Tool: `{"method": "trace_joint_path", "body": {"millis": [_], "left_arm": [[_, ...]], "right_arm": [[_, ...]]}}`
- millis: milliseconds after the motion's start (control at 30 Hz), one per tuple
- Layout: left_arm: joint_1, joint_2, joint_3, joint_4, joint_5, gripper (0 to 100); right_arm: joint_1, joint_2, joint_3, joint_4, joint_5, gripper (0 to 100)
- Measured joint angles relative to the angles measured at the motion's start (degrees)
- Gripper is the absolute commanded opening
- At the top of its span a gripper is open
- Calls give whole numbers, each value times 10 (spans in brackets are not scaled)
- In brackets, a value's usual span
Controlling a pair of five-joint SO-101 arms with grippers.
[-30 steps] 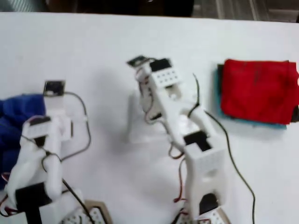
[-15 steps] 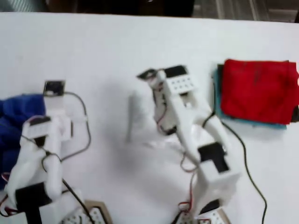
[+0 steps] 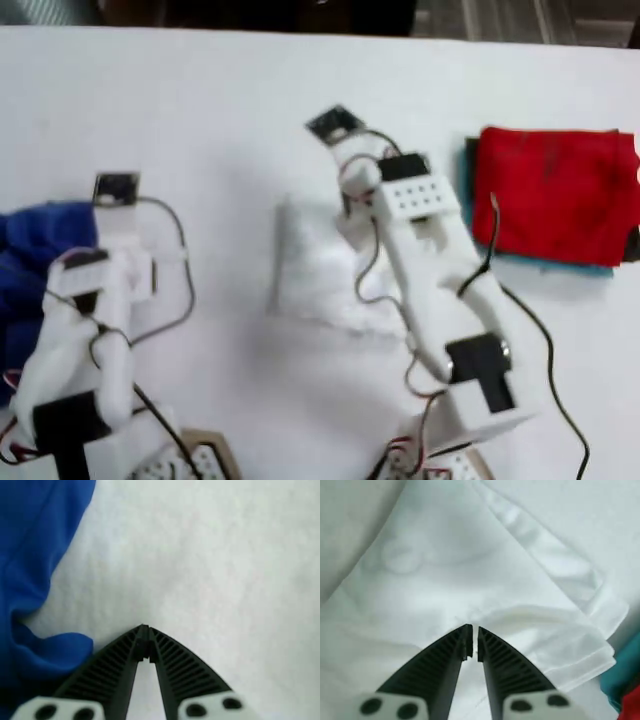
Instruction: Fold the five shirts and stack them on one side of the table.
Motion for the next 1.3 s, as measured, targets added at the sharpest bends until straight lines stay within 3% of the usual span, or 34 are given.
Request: {"method": "trace_joint_path", "body": {"millis": [267, 467, 533, 1000, 1133, 1300], "left_arm": [[0, 0, 0, 0, 0, 26], [0, 0, 0, 0, 0, 26], [0, 0, 0, 0, 0, 26], [-1, 0, 0, 0, 0, 26], [0, 0, 0, 0, 0, 26], [0, 0, 0, 0, 0, 26]], "right_arm": [[17, -1, 4, 62, 0, 28], [101, -29, -11, 3, -69, 244], [127, -29, -14, -16, -83, 253], [149, 85, -17, -111, -95, 187], [149, 88, -17, -112, -94, 29], [156, 87, -46, -110, -94, 21]]}}
